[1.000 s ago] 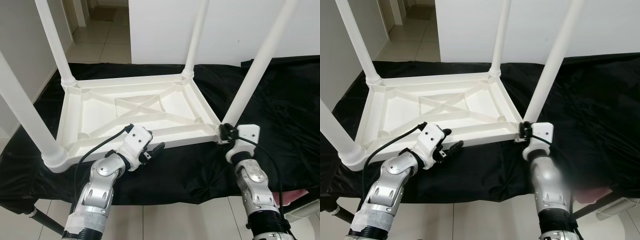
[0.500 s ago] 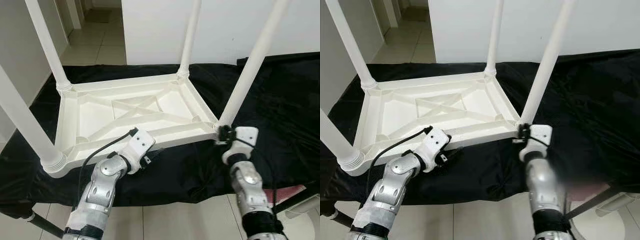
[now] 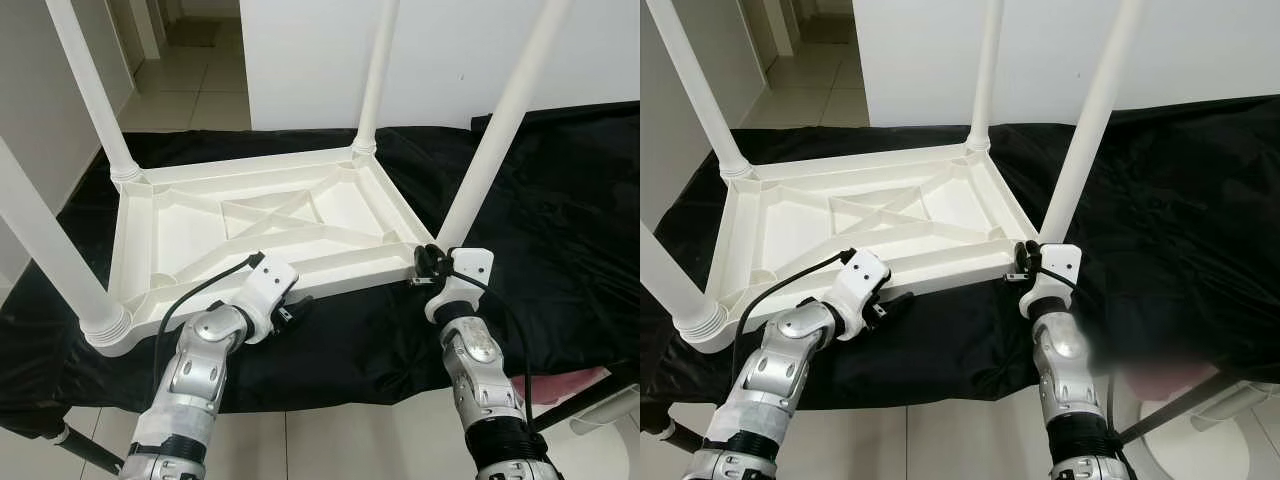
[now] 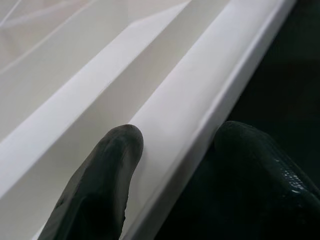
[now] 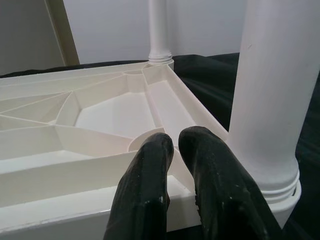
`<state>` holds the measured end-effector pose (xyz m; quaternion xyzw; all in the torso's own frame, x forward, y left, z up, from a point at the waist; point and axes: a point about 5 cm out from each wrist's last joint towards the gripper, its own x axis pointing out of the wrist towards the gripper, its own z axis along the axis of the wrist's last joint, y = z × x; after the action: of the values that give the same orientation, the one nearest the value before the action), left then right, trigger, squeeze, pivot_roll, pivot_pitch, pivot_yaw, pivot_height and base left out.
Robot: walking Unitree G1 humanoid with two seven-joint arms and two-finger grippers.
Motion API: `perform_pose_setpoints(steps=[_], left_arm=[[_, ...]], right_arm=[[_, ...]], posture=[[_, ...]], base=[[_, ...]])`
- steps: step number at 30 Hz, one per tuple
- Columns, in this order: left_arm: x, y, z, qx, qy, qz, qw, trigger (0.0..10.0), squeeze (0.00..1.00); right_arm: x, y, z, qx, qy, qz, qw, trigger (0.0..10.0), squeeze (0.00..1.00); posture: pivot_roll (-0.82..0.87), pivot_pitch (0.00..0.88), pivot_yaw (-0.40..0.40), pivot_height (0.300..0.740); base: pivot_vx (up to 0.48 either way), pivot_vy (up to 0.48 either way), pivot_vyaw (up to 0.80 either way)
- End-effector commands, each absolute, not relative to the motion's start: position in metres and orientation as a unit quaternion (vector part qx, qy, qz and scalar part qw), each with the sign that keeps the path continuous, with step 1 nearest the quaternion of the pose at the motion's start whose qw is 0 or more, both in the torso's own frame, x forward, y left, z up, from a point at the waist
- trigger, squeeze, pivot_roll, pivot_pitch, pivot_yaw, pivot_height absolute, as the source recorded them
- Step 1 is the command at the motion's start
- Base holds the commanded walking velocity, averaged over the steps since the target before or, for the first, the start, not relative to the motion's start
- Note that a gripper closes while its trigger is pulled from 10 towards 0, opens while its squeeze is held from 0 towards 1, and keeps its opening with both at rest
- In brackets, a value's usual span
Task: Building children table
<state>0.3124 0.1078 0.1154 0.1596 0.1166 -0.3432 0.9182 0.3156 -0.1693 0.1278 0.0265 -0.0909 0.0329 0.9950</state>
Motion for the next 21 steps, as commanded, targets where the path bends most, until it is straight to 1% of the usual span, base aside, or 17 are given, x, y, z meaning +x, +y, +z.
perform_pose_setpoints(steps=[1, 6, 8, 13, 14, 16, 17, 18, 21], left_arm=[[0.32, 0.127, 0.109, 0.177, 0.117, -0.164, 0.963, 10.0, 0.0], [0.321, 0.132, 0.109, 0.19, 0.12, -0.158, 0.962, 10.0, 0.0], [0.321, 0.137, 0.108, 0.195, 0.13, -0.15, 0.96, 10.0, 0.0], [0.321, 0.14, 0.109, 0.18, 0.136, -0.147, 0.963, 10.0, 0.0], [0.32, 0.138, 0.108, 0.174, 0.139, -0.153, 0.963, 9.2, 0.0], [0.32, 0.138, 0.108, 0.174, 0.139, -0.153, 0.963, 9.2, 0.0], [0.32, 0.137, 0.108, 0.172, 0.139, -0.156, 0.963, 8.8, 0.0], [0.319, 0.135, 0.109, 0.166, 0.137, -0.16, 0.963, 0.0, 0.0], [0.318, 0.133, 0.11, 0.156, 0.132, -0.167, 0.964, 0.0, 0.0]], right_arm=[[0.316, -0.169, 0.13, 0.025, -0.096, 0.034, 0.994, 10.0, 0.0], [0.315, -0.169, 0.129, 0.025, -0.095, 0.035, 0.995, 10.0, 0.0], [0.315, -0.169, 0.129, 0.024, -0.094, 0.035, 0.995, 10.0, 0.0], [0.315, -0.169, 0.129, 0.024, -0.093, 0.034, 0.995, 10.0, 0.0], [0.316, -0.168, 0.129, 0.026, -0.094, 0.035, 0.995, 10.0, 0.0], [0.316, -0.168, 0.129, 0.026, -0.094, 0.035, 0.995, 10.0, 0.0], [0.316, -0.167, 0.129, 0.026, -0.094, 0.036, 0.995, 10.0, 0.0], [0.316, -0.166, 0.129, 0.027, -0.095, 0.037, 0.994, 10.0, 0.0], [0.317, -0.164, 0.13, 0.028, -0.095, 0.04, 0.994, 10.0, 0.0]], posture=[[0.03, 0.022, 0.006, 0.74], [0.03, 0.028, 0.003, 0.74], [0.03, 0.029, 0.005, 0.74], [0.03, 0.029, 0.005, 0.74], [0.03, 0.027, 0.003, 0.74], [0.03, 0.027, 0.003, 0.74], [0.03, 0.027, 0.003, 0.74], [0.03, 0.026, 0.001, 0.74], [0.03, 0.025, 0.0, 0.74]], base=[[0.0, 0.0, 0.0], [0.0, 0.0, 0.0], [0.0, 0.0, 0.0], [0.0, 0.0, 0.0], [0.0, 0.0, 0.0], [0.0, 0.0, 0.0], [0.0, 0.0, 0.0], [0.0, 0.0, 0.0], [0.0, 0.0, 0.0]])
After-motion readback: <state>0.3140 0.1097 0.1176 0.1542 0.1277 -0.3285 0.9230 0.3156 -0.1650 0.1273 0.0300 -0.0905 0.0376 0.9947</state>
